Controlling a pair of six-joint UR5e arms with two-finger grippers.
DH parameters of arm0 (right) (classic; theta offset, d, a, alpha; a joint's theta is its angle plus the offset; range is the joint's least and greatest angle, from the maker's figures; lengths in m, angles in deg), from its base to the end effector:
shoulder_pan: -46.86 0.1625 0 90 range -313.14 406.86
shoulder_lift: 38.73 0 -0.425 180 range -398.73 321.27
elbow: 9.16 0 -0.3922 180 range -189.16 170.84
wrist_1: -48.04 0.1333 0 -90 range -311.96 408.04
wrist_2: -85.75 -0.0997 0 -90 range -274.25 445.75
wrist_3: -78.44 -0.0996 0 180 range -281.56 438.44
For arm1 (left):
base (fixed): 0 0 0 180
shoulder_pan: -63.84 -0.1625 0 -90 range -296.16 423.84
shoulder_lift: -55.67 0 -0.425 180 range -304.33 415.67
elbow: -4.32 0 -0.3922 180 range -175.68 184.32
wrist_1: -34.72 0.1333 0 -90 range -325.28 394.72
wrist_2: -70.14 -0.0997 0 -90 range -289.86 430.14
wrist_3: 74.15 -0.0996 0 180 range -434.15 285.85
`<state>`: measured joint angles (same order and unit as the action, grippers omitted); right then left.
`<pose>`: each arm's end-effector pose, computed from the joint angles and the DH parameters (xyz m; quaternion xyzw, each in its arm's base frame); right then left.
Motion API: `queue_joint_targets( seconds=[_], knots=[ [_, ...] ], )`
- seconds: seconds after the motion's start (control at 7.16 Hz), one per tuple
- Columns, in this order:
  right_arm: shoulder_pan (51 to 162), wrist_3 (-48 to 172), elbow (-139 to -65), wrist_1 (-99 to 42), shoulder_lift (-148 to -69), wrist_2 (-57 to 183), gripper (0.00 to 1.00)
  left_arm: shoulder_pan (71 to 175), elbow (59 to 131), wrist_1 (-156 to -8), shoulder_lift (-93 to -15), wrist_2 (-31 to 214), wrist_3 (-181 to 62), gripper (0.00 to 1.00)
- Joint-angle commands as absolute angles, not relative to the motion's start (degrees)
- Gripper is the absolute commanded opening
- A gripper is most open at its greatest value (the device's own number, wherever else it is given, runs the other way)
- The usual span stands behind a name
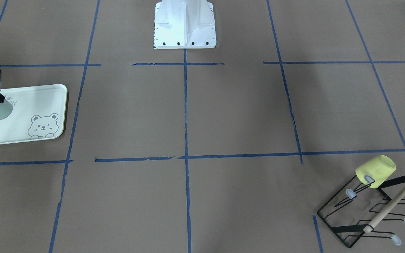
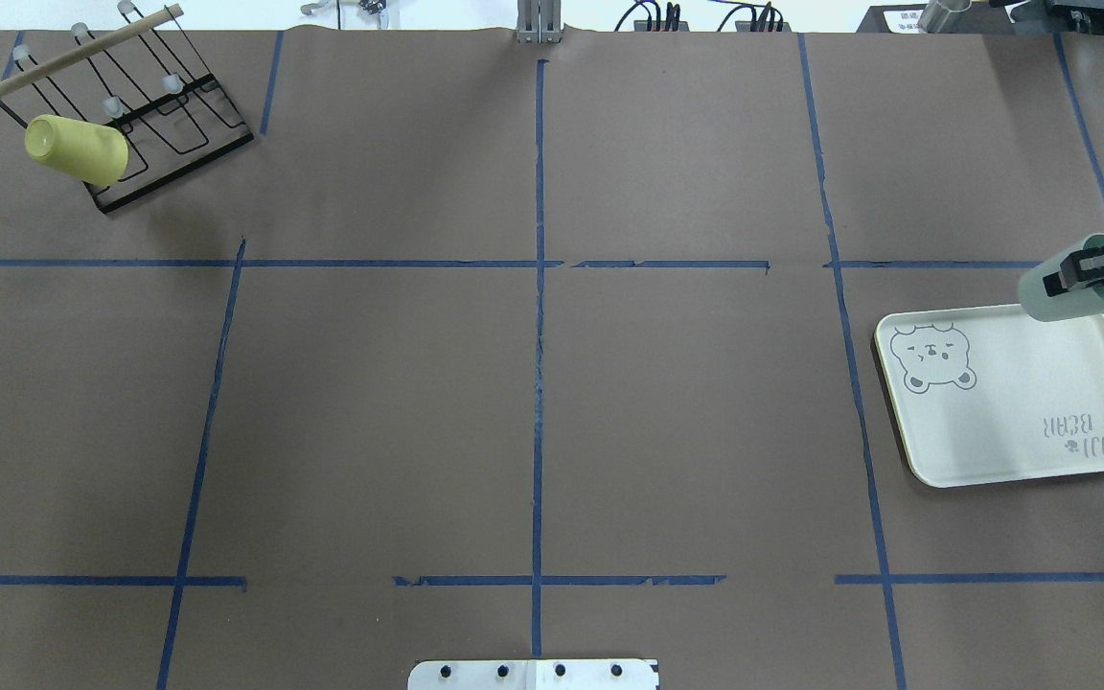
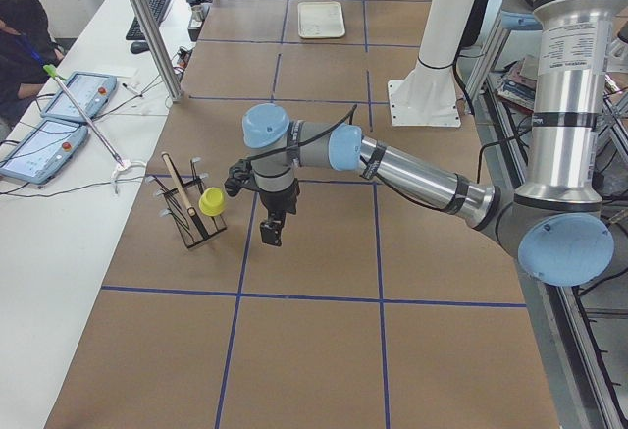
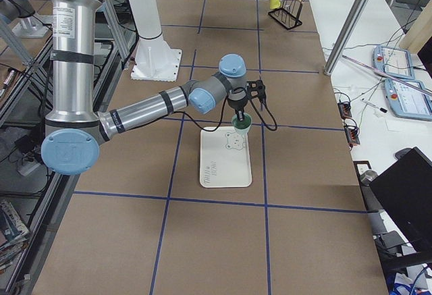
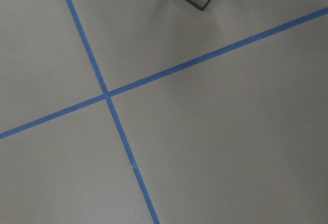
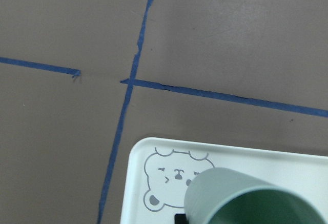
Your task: Left arm grabs green cup and hands to right arm on tray
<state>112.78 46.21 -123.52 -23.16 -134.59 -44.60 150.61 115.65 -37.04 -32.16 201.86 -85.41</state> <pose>-0.1224 -0.4424 0.4608 0.1105 -0.4297 -0.0468 0.8949 -0.0413 -0.4583 0.5312 0.0324 0.3547 0.1207 0.9266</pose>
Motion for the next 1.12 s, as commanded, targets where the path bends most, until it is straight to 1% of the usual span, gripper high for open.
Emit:
queue_joint_targets(
  seconds=[0.0,0.14,0.28,0.42,0.7,0.98],
  knots=[
    [114.36,47.68,-123.85,-22.89,-138.22,-45.03,0.00,154.80,115.76,-40.05,-23.66,204.60,-86.62,1.00],
    [114.27,47.33,-124.29,-22.89,-138.57,-44.86,0.00,154.98,115.85,-44.95,-19.17,204.61,-86.72,1.00],
    [114.18,47.06,-124.29,-22.89,-138.75,-44.59,0.00,154.98,112.80,-52.48,-16.43,204.61,-86.28,1.00],
    [114.18,46.97,-124.29,-22.89,-138.75,-44.50,0.00,154.98,108.16,-57.69,-16.40,204.70,-85.93,1.00],
    [113.31,45.40,-124.29,-22.80,-138.84,-42.32,0.00,154.89,108.55,-57.40,-16.75,205.31,-85.49,1.00],
    [106.14,41.74,-124.03,-22.89,-138.75,-35.31,0.00,154.89,108.47,-57.31,-17.02,206.28,-85.49,1.00]
  ],
)
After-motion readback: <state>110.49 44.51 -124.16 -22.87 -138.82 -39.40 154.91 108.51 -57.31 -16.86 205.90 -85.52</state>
